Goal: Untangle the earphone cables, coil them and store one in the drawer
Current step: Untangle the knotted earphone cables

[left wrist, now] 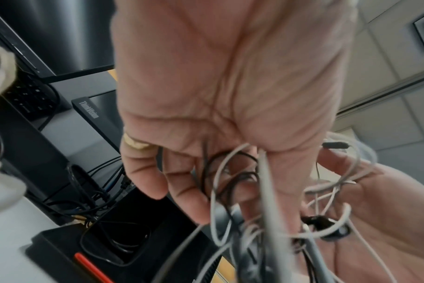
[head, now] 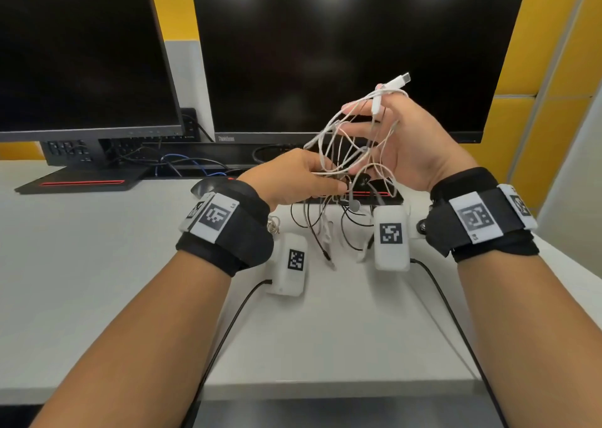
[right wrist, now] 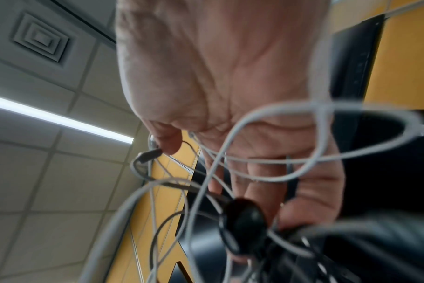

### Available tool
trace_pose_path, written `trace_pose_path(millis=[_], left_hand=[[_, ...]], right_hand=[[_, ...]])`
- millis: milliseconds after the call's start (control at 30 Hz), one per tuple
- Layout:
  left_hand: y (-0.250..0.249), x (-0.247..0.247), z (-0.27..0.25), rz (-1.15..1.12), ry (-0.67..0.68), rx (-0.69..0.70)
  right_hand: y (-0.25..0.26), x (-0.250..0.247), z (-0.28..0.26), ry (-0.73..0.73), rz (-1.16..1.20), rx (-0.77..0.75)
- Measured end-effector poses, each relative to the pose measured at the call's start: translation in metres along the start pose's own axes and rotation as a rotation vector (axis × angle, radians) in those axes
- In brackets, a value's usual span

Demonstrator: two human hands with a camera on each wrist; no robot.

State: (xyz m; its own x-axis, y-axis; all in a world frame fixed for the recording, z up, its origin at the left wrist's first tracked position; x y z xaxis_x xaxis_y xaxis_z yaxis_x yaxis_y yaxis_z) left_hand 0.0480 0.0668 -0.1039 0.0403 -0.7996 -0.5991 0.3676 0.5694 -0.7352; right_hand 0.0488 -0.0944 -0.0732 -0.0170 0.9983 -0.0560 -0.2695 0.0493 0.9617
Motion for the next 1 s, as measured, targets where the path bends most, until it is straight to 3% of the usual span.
trace_pose_path(millis=[433, 600, 733, 1000], left_hand=[[0.001, -0.020, 0.009, -0.380, -0.462, -0.032], [0.004, -0.030, 0.008, -0.473, -0.594, -0.062], [0.005, -0.027, 0.009, -0.542, -0.550, -0.097], [-0.013, -0.012, 0.000, -0.642, -0.276, 0.002]], right_hand=[[-0.012, -0.017, 0.015, -0.314, -0.401, -0.060], [-0.011, -0.026, 0.017, -0.461, -0.342, -0.048], [-0.012, -0.027, 0.017, -0.450, -0.376, 0.000], [-0.008, -0.009, 0.010, -0.132, -0.552, -0.033]])
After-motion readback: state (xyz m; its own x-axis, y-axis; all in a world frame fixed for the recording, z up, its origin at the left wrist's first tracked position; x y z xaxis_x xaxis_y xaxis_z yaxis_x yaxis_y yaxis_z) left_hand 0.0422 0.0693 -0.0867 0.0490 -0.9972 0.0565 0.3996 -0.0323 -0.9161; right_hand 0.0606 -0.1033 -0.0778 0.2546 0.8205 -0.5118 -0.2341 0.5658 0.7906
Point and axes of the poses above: each hand's wrist, its own z-axis towards the middle knuckle, its own x-axis out of the palm, y = z × x, the point moved 3 cm from there along z, towards the middle knuckle, and after that the axes turned 12 degrees about -y, right-handed, at the moved point
